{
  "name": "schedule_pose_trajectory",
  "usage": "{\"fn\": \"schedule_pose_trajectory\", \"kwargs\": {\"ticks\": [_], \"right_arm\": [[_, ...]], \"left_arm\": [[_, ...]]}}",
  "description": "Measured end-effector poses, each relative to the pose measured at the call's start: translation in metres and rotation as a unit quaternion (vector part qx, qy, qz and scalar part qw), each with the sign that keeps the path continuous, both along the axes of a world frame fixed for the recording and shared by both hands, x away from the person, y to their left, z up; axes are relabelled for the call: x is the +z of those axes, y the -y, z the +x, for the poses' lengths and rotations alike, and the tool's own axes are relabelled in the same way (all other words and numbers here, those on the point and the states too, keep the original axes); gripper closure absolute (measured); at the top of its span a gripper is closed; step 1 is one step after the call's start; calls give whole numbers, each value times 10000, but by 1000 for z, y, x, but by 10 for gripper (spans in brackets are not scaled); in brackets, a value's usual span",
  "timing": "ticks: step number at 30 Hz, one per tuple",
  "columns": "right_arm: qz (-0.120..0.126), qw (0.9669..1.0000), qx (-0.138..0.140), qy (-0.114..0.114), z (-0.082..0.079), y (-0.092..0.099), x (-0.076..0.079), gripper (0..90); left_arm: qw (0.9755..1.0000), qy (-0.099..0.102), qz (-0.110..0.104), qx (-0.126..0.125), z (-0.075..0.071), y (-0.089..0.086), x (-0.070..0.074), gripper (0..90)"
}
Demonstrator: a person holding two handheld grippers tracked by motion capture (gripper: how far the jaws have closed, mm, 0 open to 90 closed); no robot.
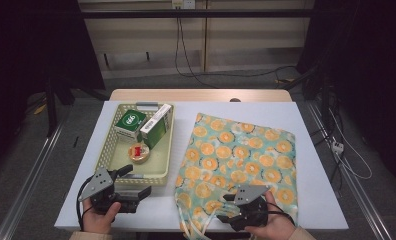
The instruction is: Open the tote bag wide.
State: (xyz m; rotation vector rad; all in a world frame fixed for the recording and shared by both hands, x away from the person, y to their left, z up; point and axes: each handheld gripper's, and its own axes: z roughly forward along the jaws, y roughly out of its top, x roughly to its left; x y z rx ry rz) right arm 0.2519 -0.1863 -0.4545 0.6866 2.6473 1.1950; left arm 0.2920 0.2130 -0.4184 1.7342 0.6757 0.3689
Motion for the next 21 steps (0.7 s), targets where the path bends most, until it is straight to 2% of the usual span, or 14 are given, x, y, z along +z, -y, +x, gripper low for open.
{"fn": "schedule_pose_trajectory", "kwargs": {"ticks": [2,3,4,5,6,8,12,16,21], "right_arm": [[-92,10000,-4,17,0,1,-3,400],[14,10000,-3,43,1,2,-5,430],[37,10000,8,50,1,3,-5,494],[33,10000,27,47,0,3,-4,596],[34,10000,48,-60,2,3,-2,816],[4,9999,19,-119,6,3,-2,895],[-95,9999,-9,-90,7,1,0,900],[-38,9999,-127,-71,11,3,1,900],[28,9993,-378,-59,33,9,8,900]], "left_arm": [[10000,-20,5,-11,0,1,0,42],[10000,-14,10,-24,0,1,0,42],[10000,-14,9,-27,0,1,0,42],[10000,-23,5,-26,0,1,-1,42],[10000,-37,-8,-18,0,1,-1,42],[10000,-60,-17,-8,1,1,-2,42],[10000,-37,3,-14,0,0,-1,42],[10000,-63,-35,-10,0,0,-1,42],[10000,-64,-56,-23,1,2,-1,42]]}}
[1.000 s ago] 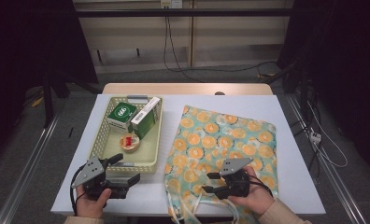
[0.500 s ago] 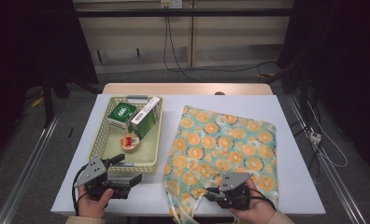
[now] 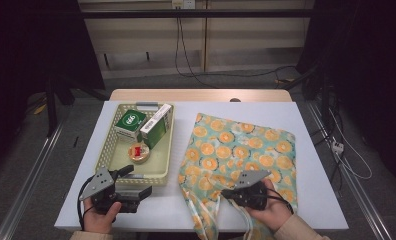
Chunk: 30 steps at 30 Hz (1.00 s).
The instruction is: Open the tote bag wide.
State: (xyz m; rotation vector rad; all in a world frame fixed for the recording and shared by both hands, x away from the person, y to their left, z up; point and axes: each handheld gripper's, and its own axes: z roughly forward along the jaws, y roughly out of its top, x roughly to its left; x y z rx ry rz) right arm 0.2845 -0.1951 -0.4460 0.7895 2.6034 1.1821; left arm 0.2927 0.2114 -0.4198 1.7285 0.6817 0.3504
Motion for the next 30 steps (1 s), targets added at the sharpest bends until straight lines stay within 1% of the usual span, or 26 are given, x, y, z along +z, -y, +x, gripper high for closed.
{"fn": "schedule_pose_trajectory", "kwargs": {"ticks": [1,2,3,4,5,6,7,8,9,10,12,13,14,15,16,17,18,19,21,22,24,25,26,27,28,30], "right_arm": [[22,10000,-94,2,6,1,1,900],[89,9998,-155,-53,12,3,2,900],[110,9996,-245,-31,17,4,2,900],[81,9994,-331,25,23,5,2,900],[102,9992,-379,2,28,6,2,900],[42,9984,-558,115,40,7,2,900],[132,9981,-604,35,46,9,2,900],[184,9976,-665,36,52,9,2,900],[184,9976,-665,36,52,9,2,900],[95,9973,-722,111,57,10,2,900],[27,9968,-784,161,67,10,3,900],[9,9959,-877,201,77,12,4,900],[9,9959,-877,201,77,12,4,900],[-2,9943,-1031,272,88,14,5,900],[-2,9943,-1031,272,88,14,5,900],[38,9940,-1065,254,93,15,5,900],[29,9920,-1216,346,102,17,8,900],[29,9920,-1216,346,102,17,8,900],[218,9919,-1219,274,112,18,10,900],[209,9929,-1131,303,114,17,10,900],[245,9931,-1105,311,114,16,10,900],[262,9940,-1029,248,113,12,8,900],[262,9940,-1029,248,113,12,8,900],[172,9953,-919,256,109,6,6,900],[180,9958,-867,237,108,2,6,900],[210,9956,-875,255,106,-2,6,900]], "left_arm": [[10000,2,3,-4,0,0,0,42],[10000,2,7,-9,0,0,0,42],[10000,5,8,-5,0,0,0,42],[10000,-3,8,-5,0,-1,0,42],[10000,27,58,-13,1,-1,0,42],[10000,-11,2,3,0,-1,0,42],[10000,-7,17,-3,0,-1,0,42],[10000,-9,16,-6,0,-1,0,42],[10000,-9,17,-5,0,-1,0,42],[10000,2,27,-12,1,-2,0,42],[10000,-7,4,-14,1,-1,-1,42],[10000,-9,16,-22,1,-1,-1,42],[10000,-28,1,-15,1,-1,-1,42],[10000,-28,-6,-13,1,-1,-1,42],[10000,-27,16,-19,2,-1,-2,42],[10000,-34,-1,-15,2,-1,-2,42],[10000,-36,-10,-15,2,-1,-2,42],[10000,-37,-8,-18,2,-1,-2,42],[10000,-36,11,-27,2,-1,-2,42],[10000,-42,13,-28,1,-1,-2,42],[10000,-32,20,-38,2,-1,-2,42],[10000,-31,22,-39,2,-1,-2,42],[10000,-38,6,-33,2,-1,-2,42],[10000,-47,10,-37,1,-1,-2,42],[10000,-49,11,-34,1,-1,-2,42],[10000,-33,26,-53,1,0,-2,42]]}}
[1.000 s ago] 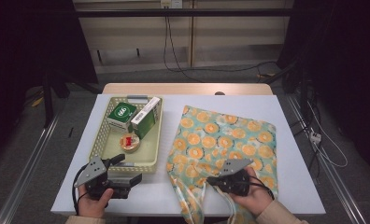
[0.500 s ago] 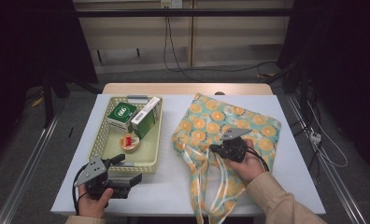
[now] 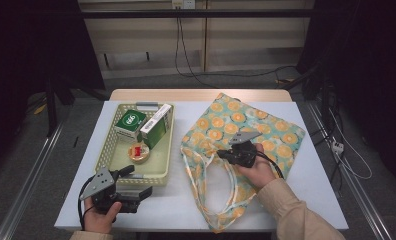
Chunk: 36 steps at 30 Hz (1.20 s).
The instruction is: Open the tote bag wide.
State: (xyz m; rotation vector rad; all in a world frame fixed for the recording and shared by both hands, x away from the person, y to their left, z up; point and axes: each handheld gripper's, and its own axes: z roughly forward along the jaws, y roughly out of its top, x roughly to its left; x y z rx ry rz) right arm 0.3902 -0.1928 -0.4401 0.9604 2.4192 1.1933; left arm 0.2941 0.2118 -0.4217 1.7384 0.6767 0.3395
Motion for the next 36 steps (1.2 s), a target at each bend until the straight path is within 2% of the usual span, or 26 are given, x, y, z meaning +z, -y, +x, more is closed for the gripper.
{"fn": "schedule_pose_trajectory", "kwargs": {"ticks": [1,4,6,8,11,13,16,18,20,25,33,35,36], "right_arm": [[0,10000,0,0,0,0,0,900],[245,9997,14,-69,-1,-6,1,900],[201,9998,62,-64,-3,-9,1,900],[31,9999,130,-92,-5,-14,-3,900],[-12,9999,94,-82,-4,-15,-5,900],[156,9998,-11,-120,-1,-15,-6,900],[266,9995,44,-137,-2,-18,-3,900],[140,9995,237,-180,-7,-28,-3,900],[18,9994,291,-159,-8,-32,-6,900],[65,9993,261,-267,-8,-35,-12,900],[77,9991,320,-264,-11,-38,-12,900],[115,9991,229,-341,-12,-38,-13,884],[107,9993,125,-328,-12,-38,-14,839]], "left_arm": [[10000,-11,-17,-4,0,1,0,42],[10000,6,0,-11,0,1,1,42],[10000,24,21,-12,0,1,1,42],[10000,-18,0,-7,0,1,0,42],[10000,-15,-4,-15,-1,2,0,42],[10000,-11,9,-18,-1,2,0,42],[10000,5,16,-23,0,2,0,42],[10000,-14,8,-12,0,1,0,42],[10000,-3,13,-15,0,1,0,42],[10000,39,43,-24,-1,1,1,42],[10000,16,28,-31,-1,1,0,42],[10000,11,26,-32,-1,1,0,42],[10000,11,36,-31,-1,1,0,42]]}}
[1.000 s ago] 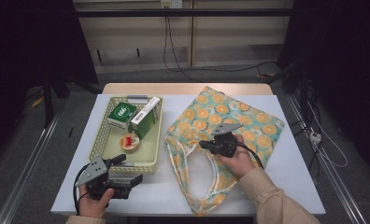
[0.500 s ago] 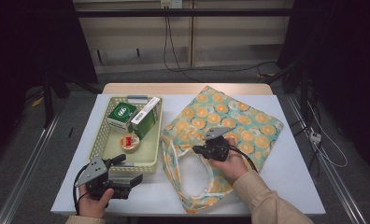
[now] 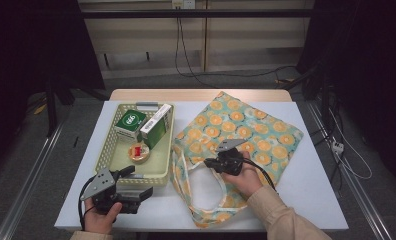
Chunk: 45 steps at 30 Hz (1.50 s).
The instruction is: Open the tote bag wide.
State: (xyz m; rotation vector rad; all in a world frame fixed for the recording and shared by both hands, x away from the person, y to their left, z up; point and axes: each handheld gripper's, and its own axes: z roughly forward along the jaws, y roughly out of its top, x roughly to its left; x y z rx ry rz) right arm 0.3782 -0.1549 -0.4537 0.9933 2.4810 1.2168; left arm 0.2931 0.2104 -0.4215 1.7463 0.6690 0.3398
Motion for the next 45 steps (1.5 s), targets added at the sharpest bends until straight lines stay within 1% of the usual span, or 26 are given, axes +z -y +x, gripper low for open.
{"fn": "schedule_pose_trajectory", "kwargs": {"ticks": [1,2,3,4,7,9,10,12,13,15,17,19,20,21,23,25,26,30,31,33,35,39,40,41,43,45], "right_arm": [[-7,10000,-38,22,0,0,0,750],[38,9999,-122,65,-1,-1,3,599],[38,9999,-122,65,-1,-1,3,599],[39,9999,-97,91,-2,0,5,566],[86,9998,-126,124,-6,5,15,379],[179,9998,-117,-12,-13,13,26,270],[161,9998,-116,-21,-16,15,29,222],[27,10000,-54,-17,-25,18,33,192],[31,10000,-34,19,-30,19,34,181],[172,9998,1,-45,-38,19,34,149],[228,9997,12,-49,-42,18,33,146],[257,9996,112,6,-48,17,31,98],[223,9996,182,-4,-53,14,32,91],[343,9993,177,-4,-55,13,32,100],[400,9990,200,14,-58,12,32,99],[374,9987,316,147,-65,8,32,94],[374,9987,316,147,-65,8,32,94],[422,9972,608,117,-74,-2,31,99],[422,9972,608,117,-74,-2,31,99],[348,9968,710,126,-77,-7,29,109],[247,9971,706,173,-79,-11,25,114],[312,9956,883,-55,-80,-17,16,186],[295,9954,909,-57,-81,-19,15,199],[289,9942,1035,-100,-83,-22,13,257],[320,9934,1090,-137,-84,-24,13,280],[297,9911,1289,-169,-89,-31,11,355]], "left_arm": [[10000,-2,-1,0,0,0,0,42],[10000,3,11,-1,0,0,0,42],[10000,5,11,-8,0,0,0,42],[10000,6,11,-4,0,0,0,42],[10000,-19,-13,13,0,-1,0,42],[10000,-27,-21,17,-1,0,0,42],[10000,-21,-9,21,-1,0,0,42],[10000,26,30,-1,0,0,0,42],[10000,-8,4,17,-1,0,0,42],[10000,-20,11,24,0,1,-1,42],[10000,-1,39,16,0,1,0,42],[10000,3,37,5,-1,1,0,42],[10000,16,38,1,-1,1,0,42],[10000,18,38,-14,-1,1,1,42],[10000,19,24,-49,-1,1,0,42],[10000,2,8,-45,0,0,-1,42],[10000,1,6,-41,0,0,-1,42],[10000,8,-12,-53,-2,-1,0,42],[9999,76,44,-56,-1,-1,0,42],[10000,19,-6,-25,-1,-2,-1,42],[10000,34,50,-14,-1,-2,-2,42],[10000,21,69,-26,-1,-2,-3,42],[10000,29,79,-43,-1,-1,-3,43],[9999,30,87,-66,-1,-1,-3,42],[9999,18,82,-59,-1,-1,-3,43],[10000,21,67,-36,0,-2,-3,43]]}}
